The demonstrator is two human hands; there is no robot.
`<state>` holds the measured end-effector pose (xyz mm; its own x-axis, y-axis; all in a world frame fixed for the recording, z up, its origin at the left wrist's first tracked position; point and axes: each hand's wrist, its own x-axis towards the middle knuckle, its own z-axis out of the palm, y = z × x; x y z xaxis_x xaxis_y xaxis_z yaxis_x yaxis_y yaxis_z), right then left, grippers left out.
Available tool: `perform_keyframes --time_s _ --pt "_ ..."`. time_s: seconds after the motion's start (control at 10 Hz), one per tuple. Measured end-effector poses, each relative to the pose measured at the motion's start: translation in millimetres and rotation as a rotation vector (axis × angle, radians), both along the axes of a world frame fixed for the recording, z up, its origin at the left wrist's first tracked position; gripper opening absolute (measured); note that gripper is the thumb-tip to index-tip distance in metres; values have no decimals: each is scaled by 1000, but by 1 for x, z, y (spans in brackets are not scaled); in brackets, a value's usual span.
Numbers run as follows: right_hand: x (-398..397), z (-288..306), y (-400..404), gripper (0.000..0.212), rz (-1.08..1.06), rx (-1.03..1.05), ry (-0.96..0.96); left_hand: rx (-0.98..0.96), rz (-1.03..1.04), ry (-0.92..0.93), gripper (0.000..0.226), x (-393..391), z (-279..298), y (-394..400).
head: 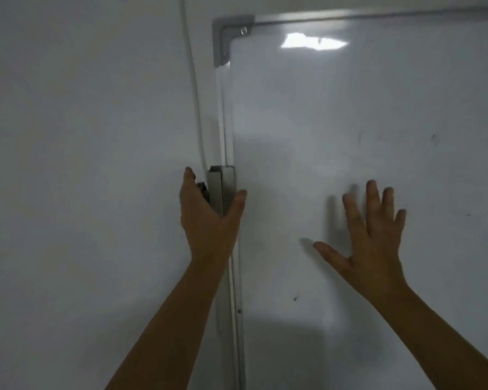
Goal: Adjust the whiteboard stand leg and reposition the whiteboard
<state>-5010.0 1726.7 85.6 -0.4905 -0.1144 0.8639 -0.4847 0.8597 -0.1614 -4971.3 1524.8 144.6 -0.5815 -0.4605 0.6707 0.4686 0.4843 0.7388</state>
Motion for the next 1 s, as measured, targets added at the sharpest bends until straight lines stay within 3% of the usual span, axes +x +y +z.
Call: perform_keyframes --time_s 0.2,0.4,0.7,0.8,0.9,1.0 --pt "-18 12 -25 90 -146 236 -96 -291 143 -210 54 -16 13 -28" --pt "-17 1 -45 82 -189 191 -12 -283 160 -184 50 -13 12 -45" --pt "1 16 -27 74 -118 207 -88 -220 83 -211 54 -14 13 -37" --pt "12 25 -19 71 -28 126 -107 -206 78 -169 62 -10 11 -34" --pt "32 50 -7 78 135 -16 11 -225 104 15 68 3 1 -32" --pt "70 96 15 60 342 -202 211 -311 80 252 57 31 -39 -27"
